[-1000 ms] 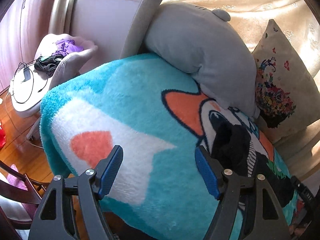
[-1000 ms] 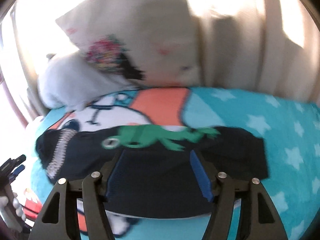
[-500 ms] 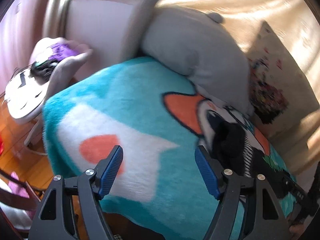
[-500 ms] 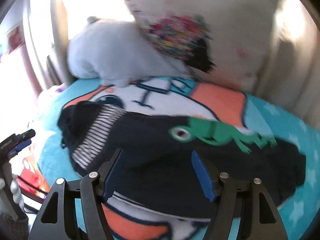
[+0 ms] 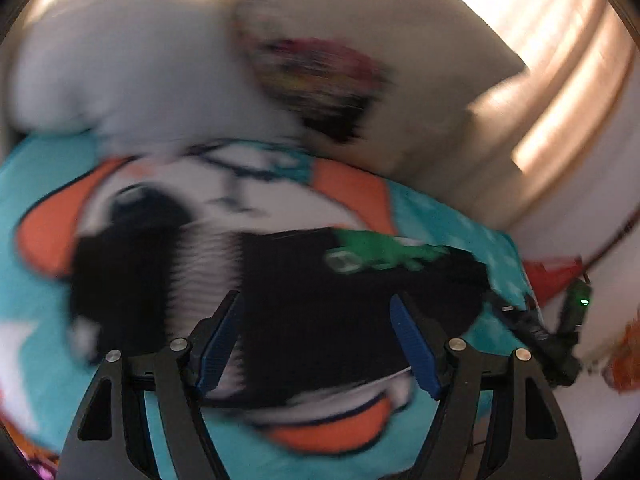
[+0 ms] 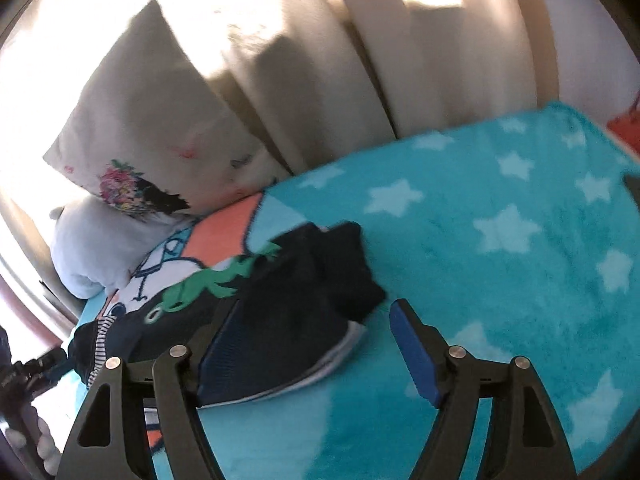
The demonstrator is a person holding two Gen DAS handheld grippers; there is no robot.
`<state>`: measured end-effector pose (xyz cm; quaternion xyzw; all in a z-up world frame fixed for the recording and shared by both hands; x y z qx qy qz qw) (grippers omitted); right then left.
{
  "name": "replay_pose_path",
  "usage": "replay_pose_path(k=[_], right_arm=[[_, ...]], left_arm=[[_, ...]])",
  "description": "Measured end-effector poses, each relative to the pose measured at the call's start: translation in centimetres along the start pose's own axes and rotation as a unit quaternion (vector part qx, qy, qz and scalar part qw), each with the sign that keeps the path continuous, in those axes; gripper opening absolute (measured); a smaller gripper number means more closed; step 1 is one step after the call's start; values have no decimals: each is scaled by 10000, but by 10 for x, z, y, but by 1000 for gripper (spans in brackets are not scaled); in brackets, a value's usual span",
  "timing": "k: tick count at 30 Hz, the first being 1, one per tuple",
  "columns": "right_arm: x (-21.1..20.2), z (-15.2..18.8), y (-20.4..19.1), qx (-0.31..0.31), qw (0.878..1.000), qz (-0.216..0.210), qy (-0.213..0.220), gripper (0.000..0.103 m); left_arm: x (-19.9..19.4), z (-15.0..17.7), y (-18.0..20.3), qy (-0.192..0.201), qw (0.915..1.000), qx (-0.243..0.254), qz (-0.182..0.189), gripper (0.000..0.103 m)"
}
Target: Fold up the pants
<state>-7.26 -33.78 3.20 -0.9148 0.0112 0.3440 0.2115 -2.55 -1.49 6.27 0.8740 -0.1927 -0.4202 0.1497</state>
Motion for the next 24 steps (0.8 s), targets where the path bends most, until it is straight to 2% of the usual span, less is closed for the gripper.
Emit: replay_pose_path(k=[5,11,17,20,22,23,24], right_arm=[[14,-5,11,-51,9998,-84,-144,79],[30,-7,13,12,9984,-376,-417,79],[46,-6,7,23,9971,-469,-602,79],[49,-7,5,46,9969,-516,-598,79],[51,-9,6,114,9965,-577,-588,79],[53,-10,6,146,9961,-631,-598,70],[55,-10,6,167,9954,-665,-665,50]], left_arm=[[66,-30,74,-518,9963,522,443,75],[159,-40,148,-1290,9822,1161,717,75],[224,-32,181,-1760,9703,1460,793,75],[245,-24,187,-1971,9662,1459,800,75],[251,-15,194,-2151,9596,1562,916,74],[251,-13,198,-2133,9578,1681,936,69],[250,-12,201,-2136,9564,1750,948,47]])
Point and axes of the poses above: each gripper's, at about its wrist camera, not at the fingertips, and x roughly the way its jaws point, y to its right, z to its underside, the point moved 4 cm from there along x, roughly the way its jaws point, and after that the axes turned 5 degrees about y, right-handed, at the moved point
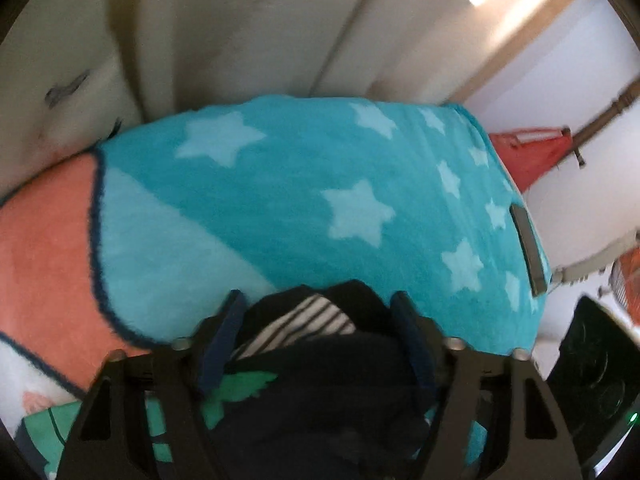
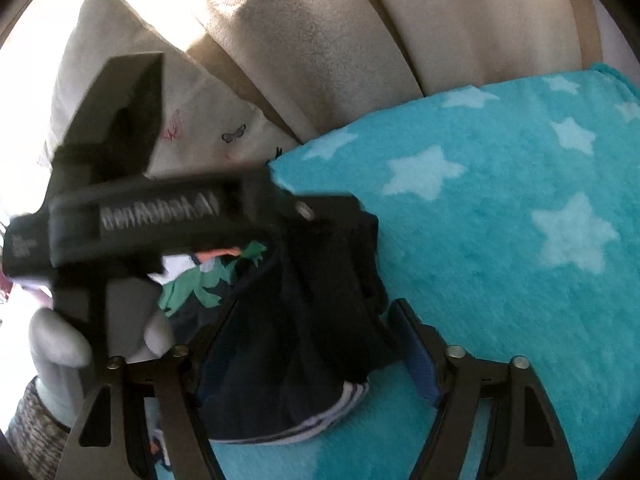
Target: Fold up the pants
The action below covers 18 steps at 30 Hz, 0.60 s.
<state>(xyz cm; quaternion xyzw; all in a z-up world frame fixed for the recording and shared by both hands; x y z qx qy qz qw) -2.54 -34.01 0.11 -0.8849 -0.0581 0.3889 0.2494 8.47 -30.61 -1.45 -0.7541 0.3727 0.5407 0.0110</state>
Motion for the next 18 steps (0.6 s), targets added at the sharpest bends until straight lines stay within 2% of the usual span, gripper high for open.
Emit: replay_pose_path(k=[1,2,3,8,12,15,18], right_arm=[[2,0,1,3,10000,29,-49,40],[4,-1,1,-1,10000,52,-71,29],[4,-1,0,6,10000,-14,-66,27],[-10,-4,-24,-306,9988,-347,158,24],[-16,-5,-63,-695,9950,-692,196,24],[-10,1,-93,-928,9911,-953,64,24],[4,13,-121,-1190,9866,-1103,-161,26]], left_arm=[[0,1,3,-57,10000,39,55,26],[-1,1,3,-65,10000,41,50,26],[-5,2,4,6,10000,66,52,24],[-45,5,-9,462,9978,-315,365,21],[-94,19,-33,976,9913,-727,495,21],[-126,37,-60,1380,9845,-1028,327,25],[-157,67,-98,1668,9744,-1504,116,49]])
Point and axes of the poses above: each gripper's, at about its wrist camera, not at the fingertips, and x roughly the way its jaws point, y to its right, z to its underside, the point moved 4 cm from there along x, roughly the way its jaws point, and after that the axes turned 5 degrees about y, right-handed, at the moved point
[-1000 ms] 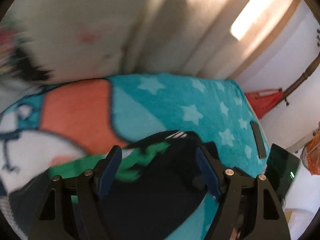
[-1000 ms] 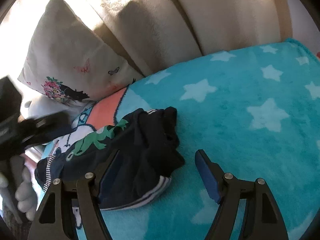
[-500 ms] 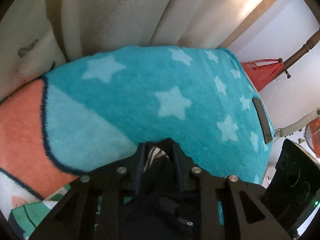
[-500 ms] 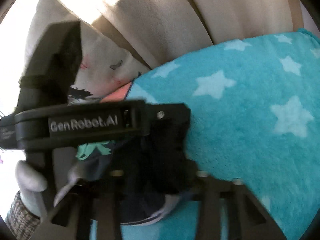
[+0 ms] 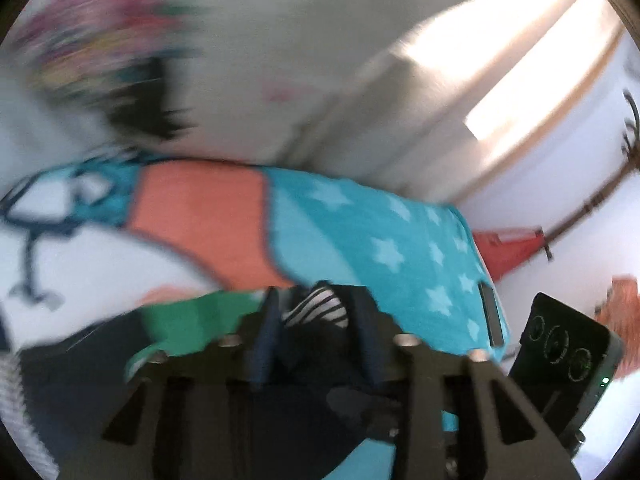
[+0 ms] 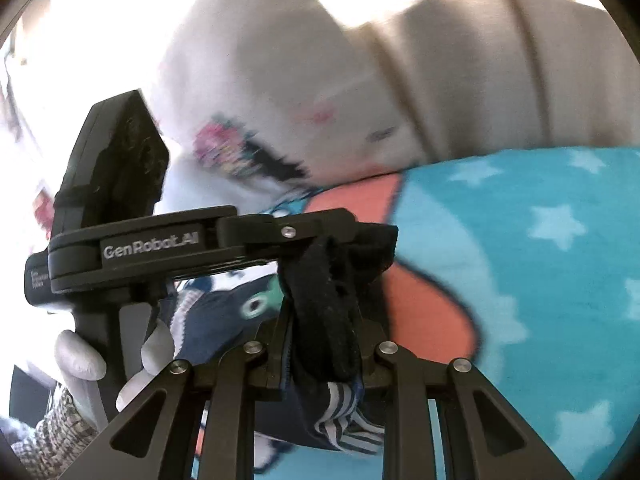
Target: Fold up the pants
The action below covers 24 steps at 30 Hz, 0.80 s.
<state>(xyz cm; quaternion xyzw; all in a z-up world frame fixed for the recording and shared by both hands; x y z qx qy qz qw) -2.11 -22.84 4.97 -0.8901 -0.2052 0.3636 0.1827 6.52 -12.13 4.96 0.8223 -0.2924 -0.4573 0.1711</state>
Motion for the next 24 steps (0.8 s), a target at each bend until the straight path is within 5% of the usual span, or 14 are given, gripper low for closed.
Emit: replay_pose_path(k=[4,9,14,17,20,21,24], right_arm=[[40,19,-27,-303,9984,-122,-454,33],[61,37,-57,-705,9939,-428,-726,69],[12,13,-72,-810,9937,-736,-261,69],[-8,-5,-56,-838,9964,20,80,64],[7,-13,-36,-797,9932,847,-60,35],[18,-11,-27,-705,9920,1037,-155,33],[52,-4,-16,-444,9922,1074,-450,31]], left_arm=[[-49,19,-48,384,9975,-505,-303,54],[-105,45,-83,904,9902,-920,-534,63],[-147,67,-98,1358,9812,-1014,-927,69],[-161,74,-106,1488,9778,-1063,-1021,69],[-167,80,-113,1509,9769,-1124,-1011,69],[-168,82,-117,1503,9766,-1150,-1024,69],[-176,89,-125,1522,9748,-1226,-1073,69]])
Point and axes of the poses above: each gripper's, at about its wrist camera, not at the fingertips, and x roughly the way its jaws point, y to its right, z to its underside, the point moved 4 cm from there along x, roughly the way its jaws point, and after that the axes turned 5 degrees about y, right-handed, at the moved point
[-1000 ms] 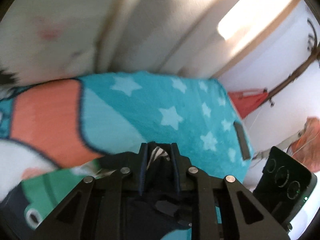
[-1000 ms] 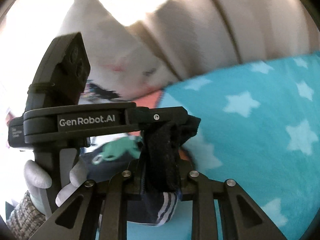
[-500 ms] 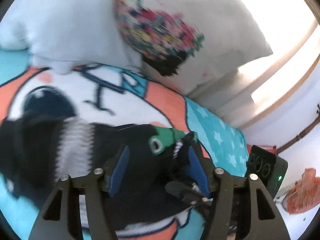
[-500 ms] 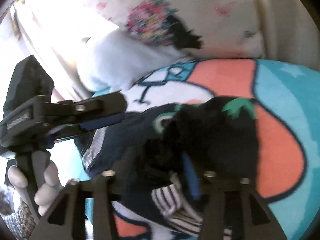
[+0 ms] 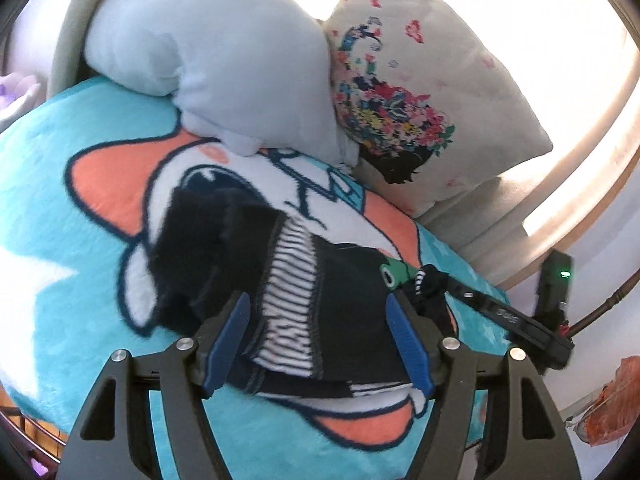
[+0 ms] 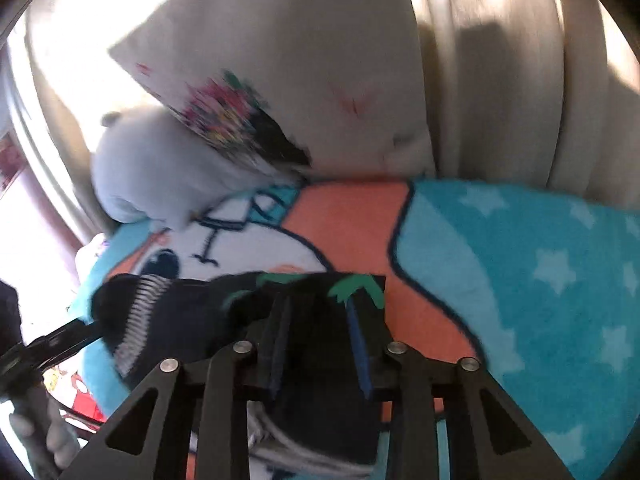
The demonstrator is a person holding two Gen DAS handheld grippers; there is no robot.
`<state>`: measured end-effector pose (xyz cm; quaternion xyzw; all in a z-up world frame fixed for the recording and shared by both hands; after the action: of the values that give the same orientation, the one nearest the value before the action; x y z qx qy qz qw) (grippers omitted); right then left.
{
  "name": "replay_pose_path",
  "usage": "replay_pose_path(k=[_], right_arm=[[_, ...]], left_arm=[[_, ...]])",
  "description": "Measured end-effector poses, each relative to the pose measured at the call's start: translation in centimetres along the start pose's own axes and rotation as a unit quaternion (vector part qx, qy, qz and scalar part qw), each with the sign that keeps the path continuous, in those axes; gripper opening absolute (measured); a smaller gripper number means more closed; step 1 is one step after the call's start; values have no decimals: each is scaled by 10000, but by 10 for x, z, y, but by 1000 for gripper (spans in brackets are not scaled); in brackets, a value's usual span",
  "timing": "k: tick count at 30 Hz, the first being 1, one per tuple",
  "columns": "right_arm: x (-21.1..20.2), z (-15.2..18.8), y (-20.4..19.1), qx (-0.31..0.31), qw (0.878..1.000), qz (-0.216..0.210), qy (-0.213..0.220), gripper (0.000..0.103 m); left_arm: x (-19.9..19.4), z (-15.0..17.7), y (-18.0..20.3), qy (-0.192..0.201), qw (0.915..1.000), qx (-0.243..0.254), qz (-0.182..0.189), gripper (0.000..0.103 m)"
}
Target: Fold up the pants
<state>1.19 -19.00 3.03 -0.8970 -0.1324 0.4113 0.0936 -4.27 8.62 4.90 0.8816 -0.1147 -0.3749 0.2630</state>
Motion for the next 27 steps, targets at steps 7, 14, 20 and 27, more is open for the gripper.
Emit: replay_pose_path(k=[7,14,20,27], right_arm=[[49,29,-52,-685,9969,-79,-382,34],[12,10,-52,-582,9982,-95,-64,41],[2,15,-107,-946,9938,-581,-102,63],[40,35,-208,-1736,9759,-1086,-760,83]], left_arm=[[-18,-2,-28,216,9992,-216,-238,70],[-31,-7,-68,461,9953,-662,-535,71],[-38,-5,-96,572,9891,-1135,-743,71],[-58,-1,-124,723,9818,-1460,-980,71]])
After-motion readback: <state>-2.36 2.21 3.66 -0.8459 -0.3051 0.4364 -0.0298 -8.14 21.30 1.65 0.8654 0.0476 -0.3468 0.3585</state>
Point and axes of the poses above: each gripper's, at about its wrist camera, not at the fingertips, and x roughly the way its jaws point, y to its right, z to its underside, the point moved 4 cm from there along x, roughly the way its jaws point, and after that the axes turned 5 degrees about y, right-handed, at the moved point
